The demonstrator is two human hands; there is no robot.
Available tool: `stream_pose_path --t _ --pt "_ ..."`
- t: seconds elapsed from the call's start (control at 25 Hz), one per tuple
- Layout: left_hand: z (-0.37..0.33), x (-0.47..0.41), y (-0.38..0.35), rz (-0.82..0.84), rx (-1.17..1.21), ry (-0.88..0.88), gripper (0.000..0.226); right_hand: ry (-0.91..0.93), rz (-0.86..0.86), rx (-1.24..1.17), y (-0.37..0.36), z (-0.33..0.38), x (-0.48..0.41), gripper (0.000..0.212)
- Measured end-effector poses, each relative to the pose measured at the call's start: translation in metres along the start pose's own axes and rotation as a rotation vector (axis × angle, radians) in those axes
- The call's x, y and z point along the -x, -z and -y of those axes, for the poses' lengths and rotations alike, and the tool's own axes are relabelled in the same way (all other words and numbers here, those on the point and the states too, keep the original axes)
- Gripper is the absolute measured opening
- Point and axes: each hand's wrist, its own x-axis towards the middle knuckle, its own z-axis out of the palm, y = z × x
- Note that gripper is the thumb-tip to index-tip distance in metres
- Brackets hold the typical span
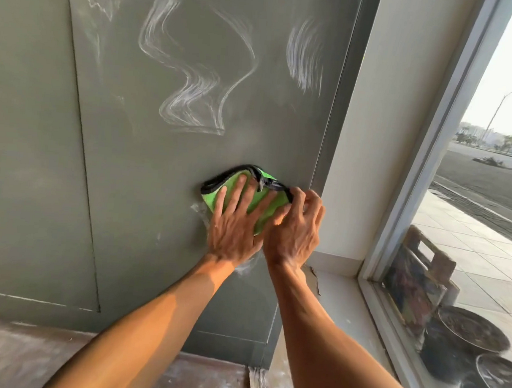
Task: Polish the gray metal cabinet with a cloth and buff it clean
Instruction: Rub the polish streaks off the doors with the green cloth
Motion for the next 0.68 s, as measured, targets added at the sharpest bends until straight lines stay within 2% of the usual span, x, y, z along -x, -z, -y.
stream_pose_path --t 0.12,0.24,0.36,0.52,0.68 --pt "0.014 0.068 -0.018 0.061 0.013 -0.034 0.059 0.023 0.039 0.081 -0.011 -0.001 0.006 0.051" --pt "0.031 0.154 -0.038 0.221 -0.026 -0.080 0.054 0.035 0.029 0.122 -0.020 -0.007 0.013 0.055" --pt "0.035 0.171 -0.040 0.338 0.002 -0.066 0.049 0.092 0.018 0.161 -0.029 -0.012 0.021 0.058" --pt "0.021 0.123 -0.036 0.171 0.021 -0.021 0.054 0.163 0.014 0.211 -0.038 -0.018 0.035 0.070" --pt "0.000 0.061 -0.023 0.119 0.009 0.022 0.063 0.155 0.044 0.205 -0.034 -0.018 0.036 0.064"
